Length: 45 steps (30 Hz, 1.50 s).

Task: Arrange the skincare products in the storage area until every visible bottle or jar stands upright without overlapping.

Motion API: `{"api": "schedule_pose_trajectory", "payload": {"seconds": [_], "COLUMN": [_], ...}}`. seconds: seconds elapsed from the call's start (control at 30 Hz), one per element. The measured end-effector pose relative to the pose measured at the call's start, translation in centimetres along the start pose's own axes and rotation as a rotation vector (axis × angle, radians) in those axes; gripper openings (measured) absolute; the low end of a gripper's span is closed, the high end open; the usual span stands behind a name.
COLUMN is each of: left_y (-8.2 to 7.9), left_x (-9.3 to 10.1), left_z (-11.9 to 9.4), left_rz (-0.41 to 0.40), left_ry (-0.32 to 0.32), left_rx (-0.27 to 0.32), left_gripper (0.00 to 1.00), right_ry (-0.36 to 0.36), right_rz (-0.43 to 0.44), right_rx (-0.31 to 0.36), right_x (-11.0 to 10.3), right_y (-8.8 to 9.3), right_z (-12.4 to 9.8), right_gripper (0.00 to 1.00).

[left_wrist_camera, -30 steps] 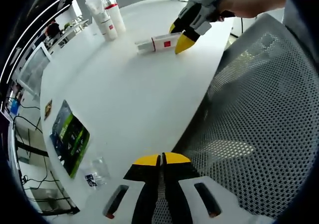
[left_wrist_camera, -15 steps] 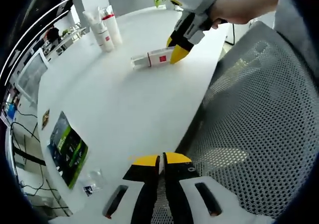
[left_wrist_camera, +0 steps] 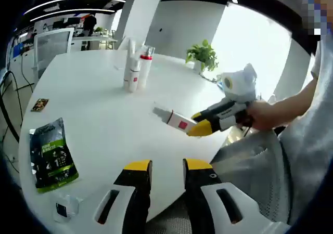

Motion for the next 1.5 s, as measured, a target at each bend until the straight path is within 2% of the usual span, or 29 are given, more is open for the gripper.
{"api": "schedule_pose_trajectory", "payload": {"seconds": [0.03, 0.07, 0.1, 0.2, 0.23, 0.3, 0.37, 0.43, 0.5, 0.6, 0.67, 0.77, 0.83, 0.93, 1.03, 1.17, 1.33, 1.5], "left_y": [-0.1, -0.2, -0.4, -0.7, -0.7, -0.6, -0.1, 0.4, 0.7, 0.8, 0.7, 0.5, 0.4, 0.5, 0.3, 0.2, 0.1, 0.4], "left_x": [0.1, 0.1, 0.4, 0.7, 0.8, 0.8, 0.6, 0.4, 0.1, -0.3, 0.0, 0.9, 1.0, 0.8, 0.3, 0.1, 0.6, 0.7], "left_z": [0.2, 0.2, 0.5, 0.8, 1.0, 1.4, 1.8, 2.1, 2.2, 2.3, 2.4, 2.4, 2.4, 2.3, 2.0, 1.9, 2.1, 2.3], "left_rz": [-0.073, -0.138, -0.224, -0.376, -0.412, -0.482, -0.559, -0.594, -0.612, -0.669, -0.69, -0.679, -0.679, -0.686, -0.715, -0.731, -0.706, -0.713], "left_ry": [0.032, 0.058, 0.114, 0.21, 0.23, 0.252, 0.272, 0.278, 0.302, 0.339, 0.398, 0.498, 0.52, 0.523, 0.543, 0.577, 0.597, 0.614], "left_rx": [0.047, 0.077, 0.149, 0.246, 0.262, 0.289, 0.292, 0.289, 0.264, 0.283, 0.28, 0.277, 0.287, 0.294, 0.339, 0.356, 0.322, 0.288], "left_gripper": [0.29, 0.35, 0.41, 0.51, 0.53, 0.57, 0.63, 0.71, 0.73, 0.72, 0.7, 0.63, 0.57, 0.49, 0.43, 0.28, 0.22, 0.22], "right_ry": [-0.041, -0.056, -0.061, -0.14, -0.18, -0.187, -0.218, -0.269, -0.315, -0.371, -0.411, -0.472, -0.51, -0.579, -0.654, -0.692, -0.745, -0.78], "right_rz": [0.06, 0.08, 0.083, 0.16, 0.192, 0.199, 0.223, 0.256, 0.275, 0.275, 0.256, 0.248, 0.245, 0.236, 0.241, 0.242, 0.282, 0.316], "right_rx": [0.033, 0.049, 0.069, 0.12, 0.145, 0.141, 0.149, 0.167, 0.174, 0.157, 0.14, 0.12, 0.101, 0.074, 0.047, 0.015, 0.003, -0.03], "right_x": [-0.1, -0.1, -0.1, -0.4, -0.8, -1.1, -1.6, -2.2, -2.6, -3.4, -3.9, -4.7, -5.2, -6.0, -6.9, -7.4, -7.7, -7.8], "right_y": [0.0, 0.0, -0.2, -0.6, -0.6, -0.4, -0.3, -0.4, -0.4, -0.3, -0.4, -0.5, -0.4, -0.3, -0.3, -0.1, -0.1, 0.1], "right_z": [-0.1, -0.2, -0.3, -0.2, -0.2, 0.0, 0.2, 0.4, 0.6, 0.9, 1.1, 1.5, 1.6, 1.7, 1.8, 2.0, 2.0, 2.2], "right_gripper": [0.15, 0.15, 0.15, 0.15, 0.15, 0.15, 0.15, 0.15, 0.15, 0.15, 0.15, 0.15, 0.15, 0.16, 0.16, 0.16, 0.16, 0.16]}}
Point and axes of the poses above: the point that each gripper's makers call its tool centre point, and the gripper's own axes: z roughly forward along the fingers, x roughly to its right, y roughly out of its underside, the point moved 10 cm from there along -z, roughly backward along the fingers, and after that the axes turned 11 degrees about -x, right-handed, at the moved point
